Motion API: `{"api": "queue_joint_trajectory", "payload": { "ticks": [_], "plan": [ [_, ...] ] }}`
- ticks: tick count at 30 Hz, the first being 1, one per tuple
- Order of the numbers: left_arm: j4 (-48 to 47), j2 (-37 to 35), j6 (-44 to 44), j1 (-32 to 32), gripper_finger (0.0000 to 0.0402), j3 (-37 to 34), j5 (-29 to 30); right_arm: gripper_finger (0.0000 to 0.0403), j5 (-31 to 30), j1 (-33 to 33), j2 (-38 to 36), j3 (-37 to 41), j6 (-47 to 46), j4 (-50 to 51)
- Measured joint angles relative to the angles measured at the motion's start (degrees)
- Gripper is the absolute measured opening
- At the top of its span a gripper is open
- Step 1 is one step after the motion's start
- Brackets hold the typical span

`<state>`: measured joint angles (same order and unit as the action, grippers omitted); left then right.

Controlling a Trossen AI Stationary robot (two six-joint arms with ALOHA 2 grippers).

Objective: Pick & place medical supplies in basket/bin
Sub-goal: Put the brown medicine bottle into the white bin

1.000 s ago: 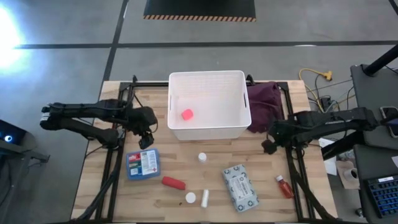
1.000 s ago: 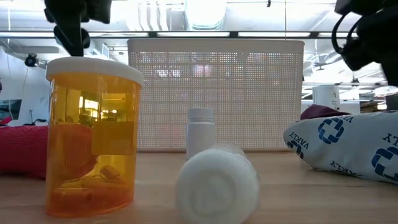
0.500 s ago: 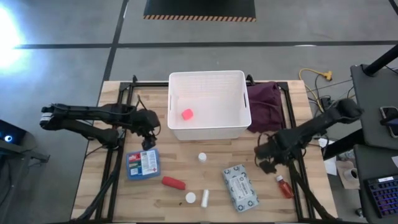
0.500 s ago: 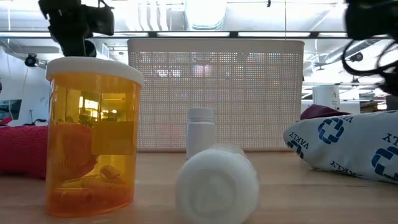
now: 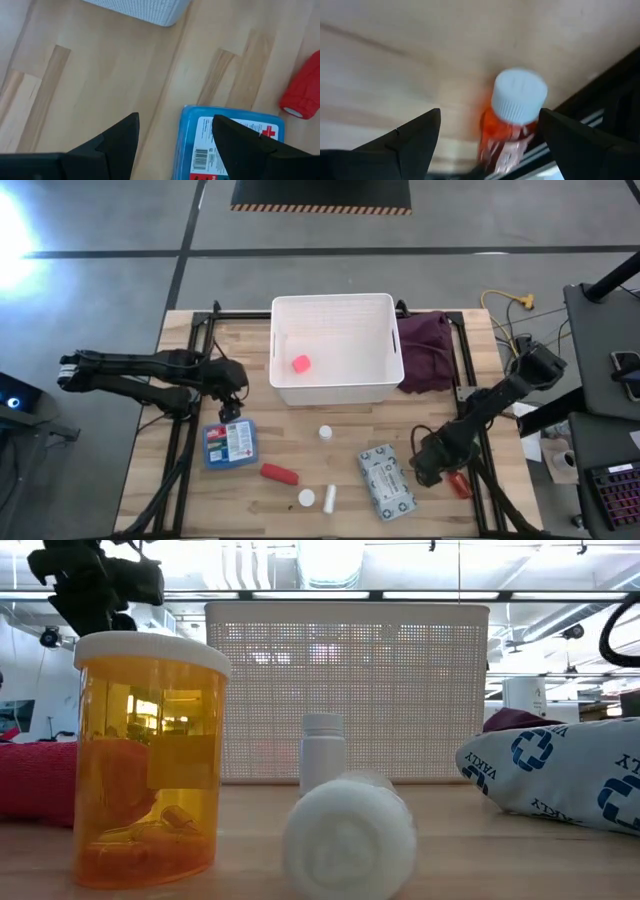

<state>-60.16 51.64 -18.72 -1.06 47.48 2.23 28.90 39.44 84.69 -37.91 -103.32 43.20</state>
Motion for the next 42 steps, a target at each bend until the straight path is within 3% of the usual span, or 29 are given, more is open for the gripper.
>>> {"api": "queue_joint_trajectory", "payload": {
  "ticks": [10,13,23,27,33,38,42],
  "plan": [
    [0.0,-1.9,-2.1,-0.1,0.023,2.2,1.5,0.0318,-0.2,0.8,4.3,0.7,5.4,-1.1],
    [0.0,-1.8,-3.0,-0.1,0.023,2.5,1.6,0.0285,-0.8,0.8,3.7,0.9,6.9,-2.0],
    [0.0,-1.7,-4.9,0.0,0.023,2.6,1.6,0.012,-1.3,1.1,1.8,1.6,7.5,-1.9],
    [0.0,-1.8,-5.9,0.0,0.023,3.1,1.6,0.0107,-3.1,1.1,1.3,1.0,6.3,-1.6],
    [0.0,-1.8,-5.9,0.0,0.023,3.2,1.6,0.0107,-15.5,-0.4,-2.5,-4.3,3.2,-1.4],
    [0.0,-1.8,-5.8,0.0,0.023,3.2,2.4,0.0108,-34.3,-3.1,-8.0,-12.2,3.8,-1.5],
    [0.0,-1.8,-5.9,0.0,0.023,3.2,2.8,0.0108,-48.8,-6.5,-12.1,-19.9,10.8,-1.5]
  ]
}}
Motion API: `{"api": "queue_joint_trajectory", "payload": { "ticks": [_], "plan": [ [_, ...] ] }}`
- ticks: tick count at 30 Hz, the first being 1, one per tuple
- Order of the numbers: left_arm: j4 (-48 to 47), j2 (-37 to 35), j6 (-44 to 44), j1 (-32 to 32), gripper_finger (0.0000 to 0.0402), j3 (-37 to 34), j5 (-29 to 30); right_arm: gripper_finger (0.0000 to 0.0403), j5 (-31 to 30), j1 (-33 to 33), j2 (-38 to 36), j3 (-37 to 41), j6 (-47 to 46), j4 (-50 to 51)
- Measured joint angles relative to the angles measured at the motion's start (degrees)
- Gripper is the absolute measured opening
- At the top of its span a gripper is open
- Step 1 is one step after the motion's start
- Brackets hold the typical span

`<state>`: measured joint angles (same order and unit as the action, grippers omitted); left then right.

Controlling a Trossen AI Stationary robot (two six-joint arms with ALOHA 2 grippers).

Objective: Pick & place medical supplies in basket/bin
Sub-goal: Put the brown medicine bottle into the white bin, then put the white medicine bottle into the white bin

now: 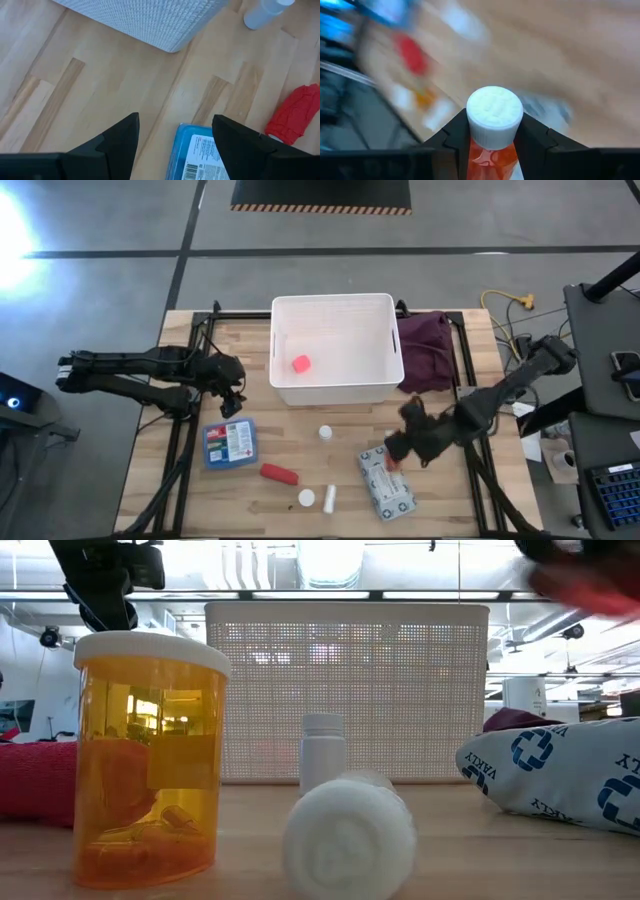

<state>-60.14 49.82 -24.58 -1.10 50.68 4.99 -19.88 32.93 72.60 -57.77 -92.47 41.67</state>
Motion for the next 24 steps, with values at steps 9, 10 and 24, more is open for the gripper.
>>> {"api": "queue_joint_trajectory", "payload": {
  "ticks": [9,10,24],
  "plan": [
    [0.0,0.0,-0.9,0.0,0.023,0.0,0.0,0.011,-15.8,-14.7,-0.4,-19.9,34.6,-0.3],
    [0.0,0.0,-1.3,0.0,0.023,0.0,0.0,0.011,-16.5,-17.1,-0.1,-21.5,38.0,-0.3],
    [-0.5,-3.5,-8.0,0.1,0.023,0.0,-0.1,0.0239,-7.1,-38.2,13.1,-28.2,70.2,1.6]
  ]
}}
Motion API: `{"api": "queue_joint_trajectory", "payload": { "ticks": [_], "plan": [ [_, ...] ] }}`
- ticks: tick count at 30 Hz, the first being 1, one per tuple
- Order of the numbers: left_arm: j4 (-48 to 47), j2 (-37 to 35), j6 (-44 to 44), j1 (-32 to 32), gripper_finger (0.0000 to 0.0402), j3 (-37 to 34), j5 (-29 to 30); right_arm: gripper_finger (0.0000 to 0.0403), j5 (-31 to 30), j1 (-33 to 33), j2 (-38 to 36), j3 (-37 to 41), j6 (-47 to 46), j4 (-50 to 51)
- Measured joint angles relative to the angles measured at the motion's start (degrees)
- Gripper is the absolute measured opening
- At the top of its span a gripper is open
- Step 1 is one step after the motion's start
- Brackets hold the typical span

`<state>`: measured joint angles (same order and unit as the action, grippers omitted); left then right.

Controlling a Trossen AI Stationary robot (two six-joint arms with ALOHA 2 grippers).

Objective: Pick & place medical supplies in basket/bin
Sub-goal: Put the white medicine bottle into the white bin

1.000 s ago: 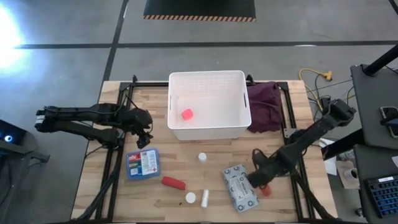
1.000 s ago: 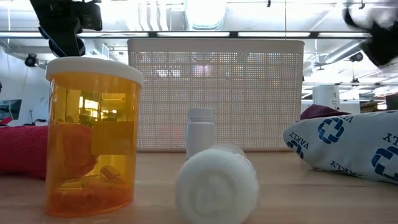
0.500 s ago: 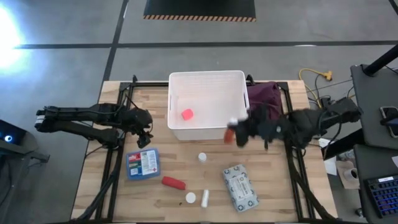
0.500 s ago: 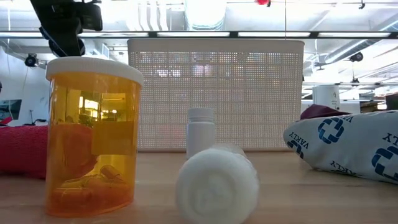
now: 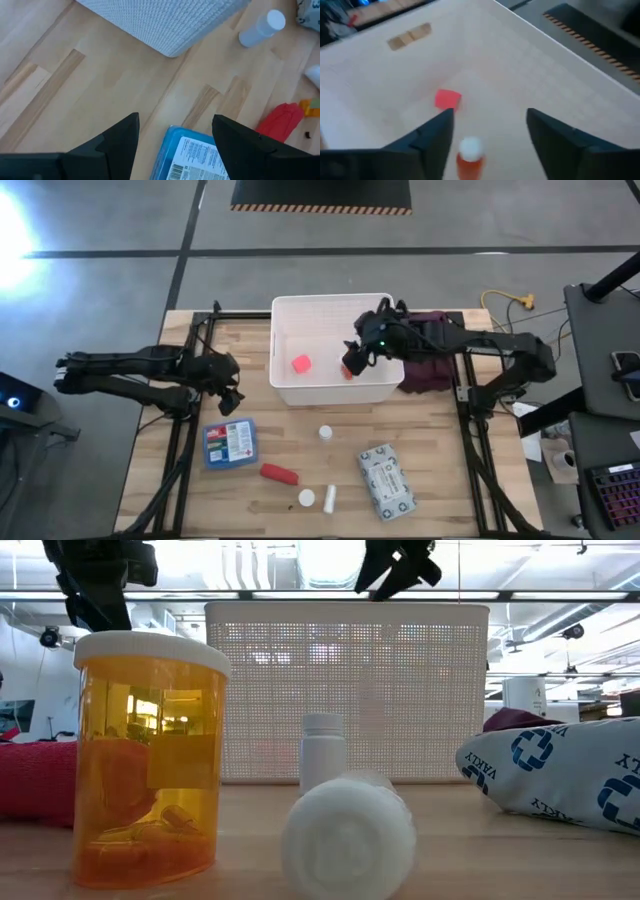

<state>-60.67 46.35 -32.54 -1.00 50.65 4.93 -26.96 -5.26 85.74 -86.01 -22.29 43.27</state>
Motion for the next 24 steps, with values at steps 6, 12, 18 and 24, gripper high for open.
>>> {"api": "queue_joint_trajectory", "payload": {
  "ticks": [6,12,18,24],
  "plan": [
    [0.0,-1.0,-0.2,0.7,0.023,0.0,-0.2,0.0323,-7.4,1.8,1.3,-2.7,1.5,7.3],
    [1.2,-0.6,3.9,0.7,0.023,-0.1,-3.3,0.0348,-7.4,9.0,-2.6,-2.9,1.4,12.6],
    [7.2,1.8,10.2,1.1,0.023,-2.9,-11.3,0.0338,-10.6,20.0,-4.4,-2.9,-19.0,27.4],
    [12.7,5.0,15.8,3.4,0.023,-7.8,-16.1,0.0334,-8.8,29.1,-4.2,-2.3,-49.9,45.2]
  ]
}}
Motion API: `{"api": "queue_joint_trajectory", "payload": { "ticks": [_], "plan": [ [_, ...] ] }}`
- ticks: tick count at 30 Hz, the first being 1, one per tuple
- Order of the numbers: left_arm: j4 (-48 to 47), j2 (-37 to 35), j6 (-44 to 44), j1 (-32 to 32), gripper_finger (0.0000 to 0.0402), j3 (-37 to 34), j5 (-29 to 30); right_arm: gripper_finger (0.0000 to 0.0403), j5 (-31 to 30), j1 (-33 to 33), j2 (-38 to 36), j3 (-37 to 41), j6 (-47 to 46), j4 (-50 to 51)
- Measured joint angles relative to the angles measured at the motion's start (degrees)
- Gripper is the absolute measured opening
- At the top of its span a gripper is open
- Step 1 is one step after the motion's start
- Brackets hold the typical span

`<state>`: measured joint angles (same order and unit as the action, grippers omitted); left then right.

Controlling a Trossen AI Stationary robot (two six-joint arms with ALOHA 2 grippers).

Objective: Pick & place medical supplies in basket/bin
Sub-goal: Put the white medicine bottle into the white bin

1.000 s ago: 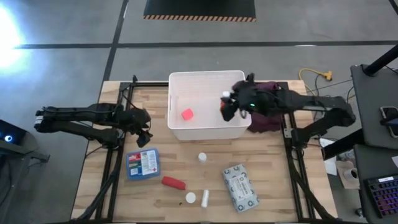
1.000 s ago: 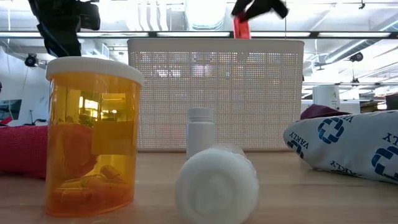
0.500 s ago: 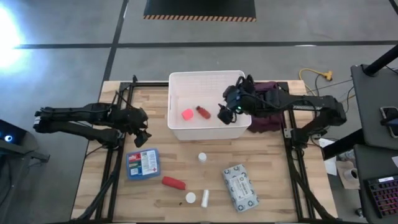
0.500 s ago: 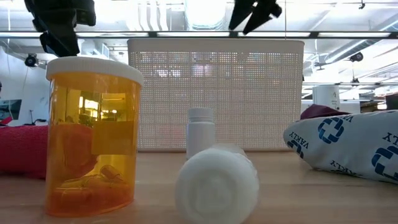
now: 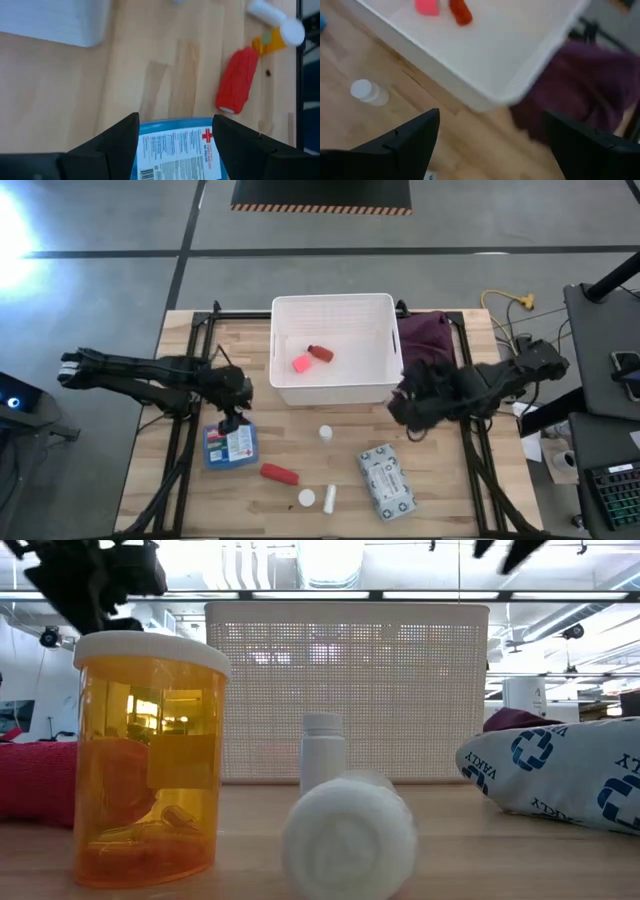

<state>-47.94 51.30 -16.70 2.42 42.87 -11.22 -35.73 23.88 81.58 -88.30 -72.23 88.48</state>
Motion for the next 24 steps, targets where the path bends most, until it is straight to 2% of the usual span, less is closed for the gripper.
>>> {"api": "queue_joint_trajectory", "payload": {
  "ticks": [4,8,12,18,24],
  "plan": [
    [4.0,1.1,-0.2,4.4,0.023,-1.7,0.4,0.0334,2.0,5.0,-0.1,1.4,-13.9,1.5],
    [11.2,2.6,-0.9,11.4,0.023,-1.8,8.0,0.0334,9.1,8.3,-0.1,3.6,-20.6,1.6],
    [22.9,6.4,1.9,16.6,0.023,-2.4,15.3,0.0334,15.7,12.1,0.0,7.3,-24.7,1.6],
    [36.8,19.2,-0.2,17.5,0.023,-2.4,21.2,0.0334,18.2,18.6,-0.1,11.4,-28.0,0.7],
    [38.4,33.4,-6.6,17.5,0.0245,4.7,27.3,0.0334,18.9,24.4,-0.1,14.8,-29.9,-1.5]
  ]
}}
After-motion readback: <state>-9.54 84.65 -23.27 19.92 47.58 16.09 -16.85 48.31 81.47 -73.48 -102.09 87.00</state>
